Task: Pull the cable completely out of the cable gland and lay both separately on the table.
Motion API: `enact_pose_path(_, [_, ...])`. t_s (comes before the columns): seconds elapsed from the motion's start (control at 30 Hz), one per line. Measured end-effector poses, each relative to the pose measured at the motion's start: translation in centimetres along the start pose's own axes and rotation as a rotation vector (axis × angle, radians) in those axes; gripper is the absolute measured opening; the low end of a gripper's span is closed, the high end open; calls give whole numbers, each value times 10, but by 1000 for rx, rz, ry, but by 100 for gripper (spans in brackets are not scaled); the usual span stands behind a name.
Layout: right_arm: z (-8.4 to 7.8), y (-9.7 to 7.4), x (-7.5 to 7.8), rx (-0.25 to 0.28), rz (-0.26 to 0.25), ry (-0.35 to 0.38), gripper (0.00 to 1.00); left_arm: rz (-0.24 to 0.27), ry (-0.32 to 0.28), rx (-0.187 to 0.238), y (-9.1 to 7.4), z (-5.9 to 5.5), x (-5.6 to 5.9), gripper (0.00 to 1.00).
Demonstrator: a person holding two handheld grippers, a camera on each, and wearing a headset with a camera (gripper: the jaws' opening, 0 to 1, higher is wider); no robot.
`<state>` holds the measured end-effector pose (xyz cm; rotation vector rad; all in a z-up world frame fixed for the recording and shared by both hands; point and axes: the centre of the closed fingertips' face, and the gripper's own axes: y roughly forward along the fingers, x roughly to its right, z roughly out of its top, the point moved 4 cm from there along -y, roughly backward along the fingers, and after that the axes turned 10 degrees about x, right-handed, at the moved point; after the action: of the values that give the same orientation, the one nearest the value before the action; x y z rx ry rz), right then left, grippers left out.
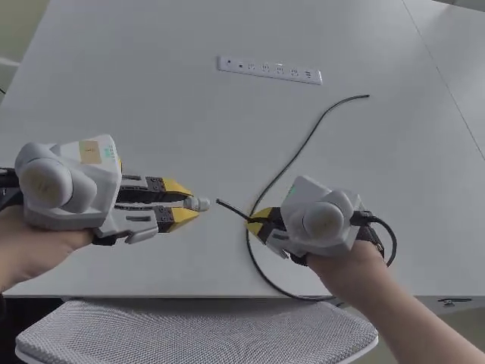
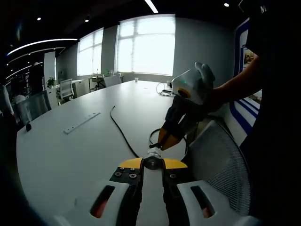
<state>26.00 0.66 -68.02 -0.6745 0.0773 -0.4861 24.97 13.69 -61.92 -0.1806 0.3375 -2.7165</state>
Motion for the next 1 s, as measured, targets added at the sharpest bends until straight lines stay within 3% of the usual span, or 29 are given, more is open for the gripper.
enact_pose_path(0.5, [16,5,17,4,-27,-19,0,-9,-7,1,0,-11,-2,16])
enact_pose_path(0.77, [29,20,30,9,-47,-11,0,26,-24,0,-7,-37,-12,16])
enact_pose_path(1.0, [48,42,35,5,-31,-40,0,60,-69,-8,-14,-64,-18,16])
